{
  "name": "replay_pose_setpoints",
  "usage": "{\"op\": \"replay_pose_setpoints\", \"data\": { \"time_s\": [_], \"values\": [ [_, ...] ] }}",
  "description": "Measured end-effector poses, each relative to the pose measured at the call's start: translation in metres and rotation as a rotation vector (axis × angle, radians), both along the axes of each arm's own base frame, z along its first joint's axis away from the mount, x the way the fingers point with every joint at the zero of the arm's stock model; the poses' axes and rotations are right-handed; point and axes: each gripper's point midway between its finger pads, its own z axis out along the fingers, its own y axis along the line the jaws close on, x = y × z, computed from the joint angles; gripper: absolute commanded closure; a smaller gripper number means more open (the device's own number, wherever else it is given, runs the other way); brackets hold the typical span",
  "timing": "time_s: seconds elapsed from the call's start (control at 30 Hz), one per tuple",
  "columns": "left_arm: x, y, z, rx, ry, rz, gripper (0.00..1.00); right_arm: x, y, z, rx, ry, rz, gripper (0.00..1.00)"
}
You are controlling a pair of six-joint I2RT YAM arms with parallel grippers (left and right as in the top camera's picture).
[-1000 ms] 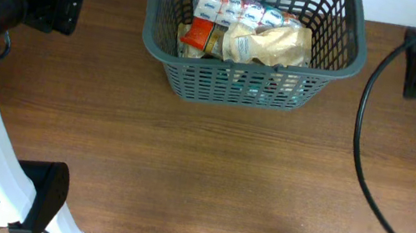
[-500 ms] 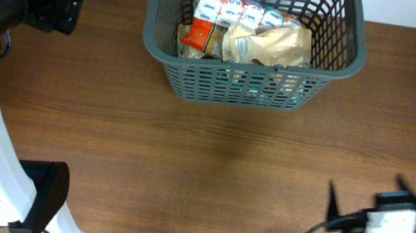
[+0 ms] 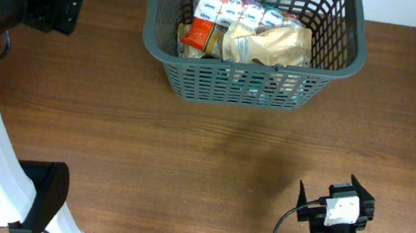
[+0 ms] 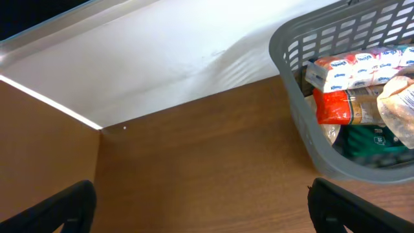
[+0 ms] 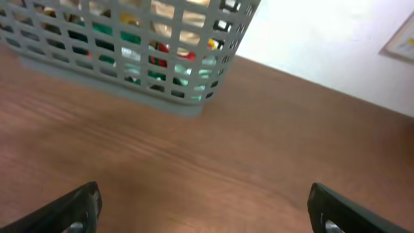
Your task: Pack container
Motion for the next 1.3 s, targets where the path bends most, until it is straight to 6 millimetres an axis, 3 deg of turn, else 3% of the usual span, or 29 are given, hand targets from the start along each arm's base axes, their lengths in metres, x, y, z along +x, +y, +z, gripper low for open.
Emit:
{"op": "replay_pose_setpoints", "data": {
  "time_s": [0.13, 0.9, 1.0, 1.07, 1.13, 1.2, 1.3],
  "values": [
    [0.0, 0.0, 0.0, 0.0, 0.0, 0.0, 0.01, 0.001, 0.0, -0.014, 0.0, 0.029, 0.0, 0.01],
    [-0.005, 0.0, -0.002, -0.001, 0.016, 0.0, 0.01, 0.001, 0.0, -0.014, 0.0, 0.027, 0.0, 0.01],
    [-0.029, -0.002, -0.008, -0.004, 0.064, 0.0, 0.01, 0.001, 0.0, -0.014, 0.0, 0.026, 0.0, 0.01],
    [-0.062, -0.004, -0.005, -0.004, 0.06, 0.0, 0.01, 0.001, 0.0, -0.013, 0.0, 0.026, 0.0, 0.01],
    [-0.071, -0.005, 0.01, 0.004, -0.061, 0.0, 0.01, 0.001, 0.0, -0.013, 0.0, 0.024, 0.0, 0.01],
    [-0.103, -0.012, 0.015, 0.013, -0.219, -0.018, 0.01, 0.001, 0.0, -0.013, 0.0, 0.023, 0.0, 0.01],
    [-0.122, -0.024, -0.003, 0.013, -0.352, -0.061, 0.01, 0.001, 0.0, -0.012, 0.0, 0.019, 0.0, 0.01]
  ]
}}
